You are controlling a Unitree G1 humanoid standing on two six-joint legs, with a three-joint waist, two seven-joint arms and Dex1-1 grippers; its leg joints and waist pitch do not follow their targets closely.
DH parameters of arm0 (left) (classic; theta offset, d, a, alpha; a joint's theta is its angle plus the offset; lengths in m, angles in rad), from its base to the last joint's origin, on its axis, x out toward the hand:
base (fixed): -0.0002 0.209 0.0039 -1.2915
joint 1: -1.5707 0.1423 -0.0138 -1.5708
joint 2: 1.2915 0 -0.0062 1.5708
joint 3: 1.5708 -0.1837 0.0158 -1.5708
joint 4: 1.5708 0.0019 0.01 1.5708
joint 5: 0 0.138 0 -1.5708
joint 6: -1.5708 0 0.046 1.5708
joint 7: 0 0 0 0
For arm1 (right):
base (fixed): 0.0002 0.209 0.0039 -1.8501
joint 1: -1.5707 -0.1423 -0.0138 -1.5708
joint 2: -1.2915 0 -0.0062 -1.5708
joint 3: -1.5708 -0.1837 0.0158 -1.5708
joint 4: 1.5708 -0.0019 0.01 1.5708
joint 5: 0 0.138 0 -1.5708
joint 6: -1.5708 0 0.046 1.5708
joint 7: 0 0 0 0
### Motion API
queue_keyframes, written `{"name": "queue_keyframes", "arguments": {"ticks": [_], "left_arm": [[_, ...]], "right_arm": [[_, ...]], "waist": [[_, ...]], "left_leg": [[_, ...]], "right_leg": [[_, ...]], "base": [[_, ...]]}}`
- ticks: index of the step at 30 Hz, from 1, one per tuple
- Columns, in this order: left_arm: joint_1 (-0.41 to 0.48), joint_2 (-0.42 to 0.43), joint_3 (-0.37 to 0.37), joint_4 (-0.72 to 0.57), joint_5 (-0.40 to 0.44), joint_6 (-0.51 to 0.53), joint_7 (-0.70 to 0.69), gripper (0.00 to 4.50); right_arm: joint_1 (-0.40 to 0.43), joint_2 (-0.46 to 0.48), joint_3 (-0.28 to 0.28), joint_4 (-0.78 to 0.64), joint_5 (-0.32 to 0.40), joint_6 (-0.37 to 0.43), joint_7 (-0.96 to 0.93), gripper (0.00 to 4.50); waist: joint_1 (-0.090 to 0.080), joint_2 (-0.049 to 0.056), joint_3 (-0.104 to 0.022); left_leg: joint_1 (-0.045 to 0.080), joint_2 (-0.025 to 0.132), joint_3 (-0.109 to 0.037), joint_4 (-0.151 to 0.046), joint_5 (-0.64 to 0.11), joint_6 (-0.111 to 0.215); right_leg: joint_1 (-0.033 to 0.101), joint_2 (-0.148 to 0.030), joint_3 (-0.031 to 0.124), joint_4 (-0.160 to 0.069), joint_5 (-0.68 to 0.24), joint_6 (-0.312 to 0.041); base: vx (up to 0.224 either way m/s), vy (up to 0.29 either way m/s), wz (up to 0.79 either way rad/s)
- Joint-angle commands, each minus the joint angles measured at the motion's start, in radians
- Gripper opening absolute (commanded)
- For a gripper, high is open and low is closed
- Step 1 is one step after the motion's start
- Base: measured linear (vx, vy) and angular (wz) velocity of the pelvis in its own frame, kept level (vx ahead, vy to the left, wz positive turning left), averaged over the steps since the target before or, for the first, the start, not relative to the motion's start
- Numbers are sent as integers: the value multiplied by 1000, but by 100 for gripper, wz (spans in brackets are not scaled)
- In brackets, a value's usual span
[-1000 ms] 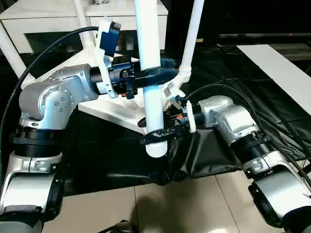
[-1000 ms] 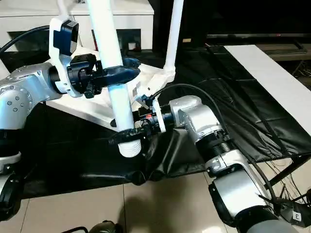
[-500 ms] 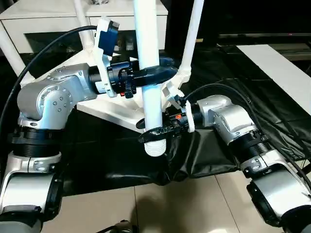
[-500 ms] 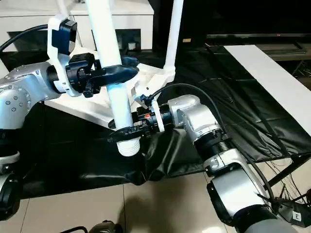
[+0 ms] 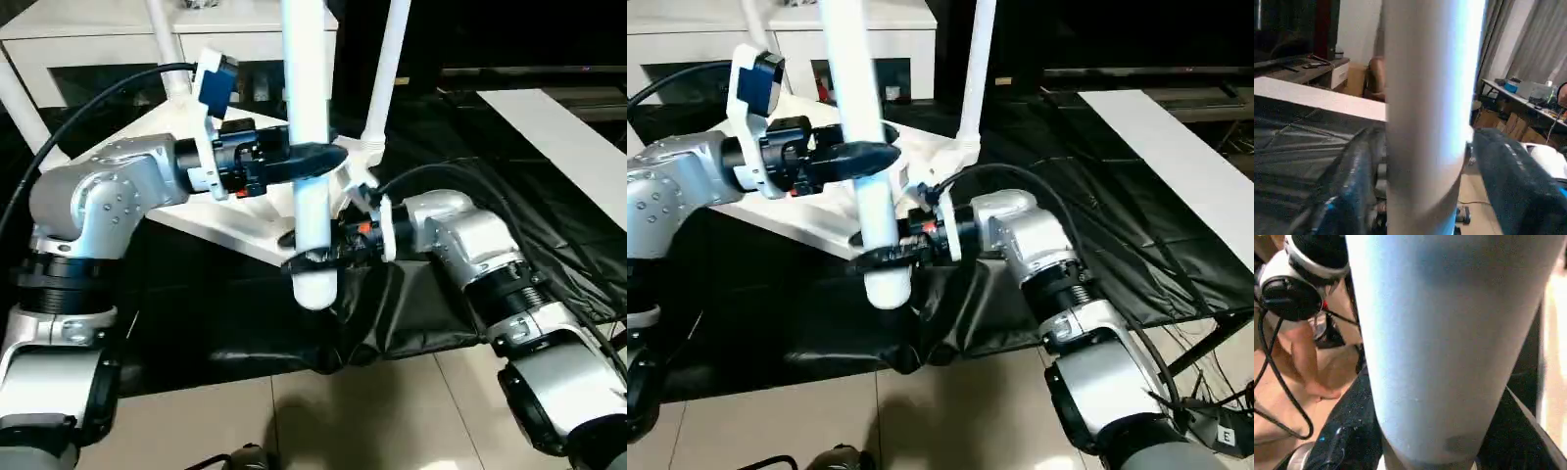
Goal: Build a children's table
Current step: Move to table
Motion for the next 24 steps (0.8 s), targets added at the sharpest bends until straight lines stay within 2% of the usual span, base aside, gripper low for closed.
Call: {"name": "queue_keyframes", "arguments": {"ticks": [1, 3, 4, 5, 6, 7, 8, 9, 10, 11, 12, 13, 14, 15, 16, 17, 18, 19, 20, 21, 22, 23, 24], "left_arm": [[1, 6, 16, 14, -3, -10, -3, 369], [26, 22, 52, 23, 32, -57, 46, 374], [42, 31, 70, 35, 58, -77, 86, 388], [104, 52, 102, 44, 122, -95, 198, 388], [150, 68, 104, 26, 154, -92, 241, 403], [181, 79, 104, 9, 174, -88, 265, 418], [226, 89, 109, -16, 204, -88, 304, 418], [273, 79, 134, -44, 219, -79, 360, 424], [336, 43, 175, -103, 235, -81, 437, 434], [381, 2, 210, -150, 242, -105, 490, 434], [422, -46, 239, -198, 258, -138, 548, 434], [456, -85, 240, -236, 310, -196, 612, 434], [475, -107, 232, -255, 345, -239, 656, 434], [496, -149, 228, -271, 385, -259, 738, 434], [524, -181, 209, -286, 420, -295, 804, 434], [559, -223, 190, -297, 460, -344, 878, 434], [578, -246, 185, -304, 471, -358, 909, 434], [612, -293, 192, -310, 476, -418, 946, 434], [624, -310, 200, -312, 474, -449, 955, 434], [628, -317, 202, -314, 481, -460, 968, 434], [634, -328, 204, -318, 496, -475, 993, 434], [643, -340, 202, -332, 526, -484, 1019, 434], [661, -346, 181, -364, 576, -480, 1050, 434]], "right_arm": [[12, -11, -23, -40, 15, 10, -6, 189], [51, -27, -52, -81, 25, 31, -44, 189], [72, -33, -74, -99, 29, 43, -68, 189], [129, -48, -122, -150, 37, 55, -126, 189], [155, -52, -145, -174, 41, 66, -161, 189], [172, -55, -159, -191, 44, 74, -184, 188], [195, -59, -171, -218, 44, 79, -210, 188], [225, -65, -184, -259, 40, 89, -246, 188], [258, -64, -206, -304, 30, 95, -306, 188], [278, -56, -226, -332, 18, 109, -366, 188], [298, -40, -250, -361, 6, 123, -436, 188], [318, -14, -271, -392, -6, 133, -504, 188], [333, 1, -284, -420, -10, 145, -548, 188], [356, 24, -282, -454, -46, 120, -607, 188], [381, 49, -279, -491, -86, 99, -680, 188], [406, 73, -262, -522, -145, 71, -762, 188], [420, 82, -245, -535, -185, 52, -802, 188], [437, 98, -216, -543, -236, 52, -872, 188], [442, 104, -212, -544, -240, 65, -893, 188], [445, 108, -213, -542, -247, 60, -910, 188], [449, 116, -216, -540, -259, 48, -942, 188], [456, 128, -223, -542, -268, 39, -984, 188], [464, 153, -250, -523, -273, 14, -1046, 188]], "waist": [[-7, 23, -88], [-8, 41, -88], [-10, 35, -89], [-8, 26, -91], [-9, 22, -91], [-14, 23, -92], [-15, 25, -94], [-16, 30, -94], [-19, 21, -92], [-20, 26, -94], [-23, 24, -93], [-27, 24, -92], [-29, 23, -93], [-29, 17, -90], [-30, 5, -84], [-28, 11, -83], [-34, 3, -80], [-34, 7, -81], [-41, -1, -77], [-39, 2, -79], [-40, -10, -79], [-42, 1, -77], [-45, -26, -75]], "left_leg": [[48, 51, -28, -66, -304, -43], [48, 53, -32, -65, -308, -47], [50, 53, -30, -67, -310, -47], [45, 54, -32, -65, -277, -43], [42, 53, -32, -66, -270, -38], [39, 48, -31, -65, -262, -31], [39, 47, -32, -66, -256, -30], [43, 50, -31, -65, -256, -34], [42, 52, -31, -67, -254, -33], [40, 61, -35, -71, -233, -37], [41, 58, -32, -70, -235, -30], [38, 60, -33, -71, -231, -21], [40, 56, -31, -67, -246, -19], [43, 53, -29, -68, -276, -15], [45, 58, -30, -74, -296, -27], [46, 57, -34, -76, -314, -38], [45, 58, -32, -78, -323, -45], [49, 54, -34, -78, -343, -56], [45, 51, -33, -80, -365, -62], [46, 50, -37, -80, -370, -65], [47, 50, -34, -81, -378, -63], [52, 50, -38, -82, -408, -73], [49, 51, -37, -85, -412, -69]], "right_leg": [[36, -74, 37, -66, -87, -256], [36, -74, 37, -68, -81, -249], [36, -72, 36, -69, -76, -249], [42, -76, 39, -67, -55, -240], [42, -77, 39, -67, -50, -228], [43, -74, 37, -68, -78, -203], [45, -76, 37, -70, -97, -192], [38, -77, 38, -76, -130, -186], [36, -75, 38, -78, -138, -190], [39, -79, 38, -71, -102, -198], [35, -77, 37, -75, -104, -204], [35, -77, 37, -78, -98, -212], [32, -76, 37, -80, -116, -210], [31, -76, 38, -87, -178, -196], [25, -75, 41, -97, -233, -168], [25, -80, 42, -99, -291, -142], [21, -77, 43, -103, -314, -132], [19, -78, 42, -106, -352, -115], [19, -75, 42, -112, -383, -99], [20, -79, 42, -112, -397, -93], [18, -78, 42, -116, -412, -85], [7, -76, 44, -120, -428, -68], [10, -76, 42, -124, -433, -60]], "base": [[0, 0, 0], [0, 0, 0], [0, 0, 0], [0, 0, 0], [0, 0, 0], [0, 0, 0], [0, 0, 0], [0, 0, 0], [0, 0, 0], [0, 0, 0], [0, 0, 0], [0, 0, 0], [0, 0, 0], [0, 0, 0], [0, 0, 0], [0, 0, 0], [0, 0, 0], [0, 0, 0], [0, 0, 0], [0, 0, 0], [0, 0, 0], [0, 0, 0], [0, 0, 0]]}}
